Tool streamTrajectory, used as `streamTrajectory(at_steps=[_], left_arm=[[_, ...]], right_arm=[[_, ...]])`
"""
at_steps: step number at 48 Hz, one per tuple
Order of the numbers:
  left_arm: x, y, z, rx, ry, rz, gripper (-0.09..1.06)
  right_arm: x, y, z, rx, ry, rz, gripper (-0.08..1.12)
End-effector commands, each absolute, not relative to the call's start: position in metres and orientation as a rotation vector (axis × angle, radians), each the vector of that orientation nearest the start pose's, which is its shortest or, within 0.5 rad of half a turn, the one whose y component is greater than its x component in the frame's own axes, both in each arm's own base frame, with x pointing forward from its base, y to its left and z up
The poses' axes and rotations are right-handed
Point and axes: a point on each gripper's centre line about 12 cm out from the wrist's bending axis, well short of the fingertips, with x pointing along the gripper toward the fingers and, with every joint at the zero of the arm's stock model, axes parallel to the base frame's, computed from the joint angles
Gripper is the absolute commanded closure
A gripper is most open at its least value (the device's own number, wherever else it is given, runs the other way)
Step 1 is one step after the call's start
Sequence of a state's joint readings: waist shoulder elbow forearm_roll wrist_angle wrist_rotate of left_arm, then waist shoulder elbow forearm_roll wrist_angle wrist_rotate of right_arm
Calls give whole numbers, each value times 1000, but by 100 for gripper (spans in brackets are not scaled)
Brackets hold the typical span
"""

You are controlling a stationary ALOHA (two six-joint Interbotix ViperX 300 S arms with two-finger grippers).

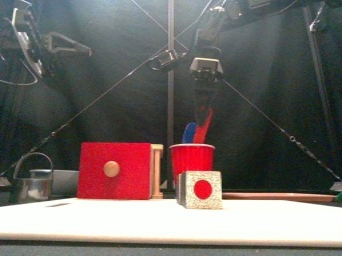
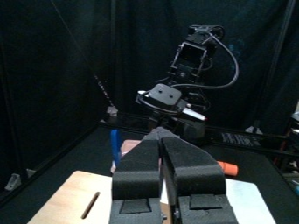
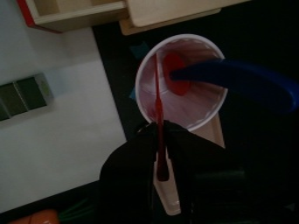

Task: Place sushi on board then cut the sushi with the knife then place the pieces on the plate
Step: Grasp knife edge with left hand

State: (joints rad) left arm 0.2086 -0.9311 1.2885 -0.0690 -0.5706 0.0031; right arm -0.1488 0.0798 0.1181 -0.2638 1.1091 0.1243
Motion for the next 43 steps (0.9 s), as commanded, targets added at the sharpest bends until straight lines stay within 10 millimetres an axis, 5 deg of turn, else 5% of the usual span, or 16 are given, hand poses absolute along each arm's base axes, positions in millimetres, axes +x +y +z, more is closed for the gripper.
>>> streamTrajectory(at_steps=[1,14,26,43], left_arm=[[187,45,279,-37,-236,244,67],[188,45,280,-31,-238,242,67],[189,46,286,-28,-252,245,67],[200,43,284,6,-211,215,66]], right_arm=[[399,-90,277,-53,1249,-349,55],[385,-95,302,-101,1226,-400,56],[369,-97,353,-118,1111,-444,56],[326,-77,403,-7,852,-443,56]])
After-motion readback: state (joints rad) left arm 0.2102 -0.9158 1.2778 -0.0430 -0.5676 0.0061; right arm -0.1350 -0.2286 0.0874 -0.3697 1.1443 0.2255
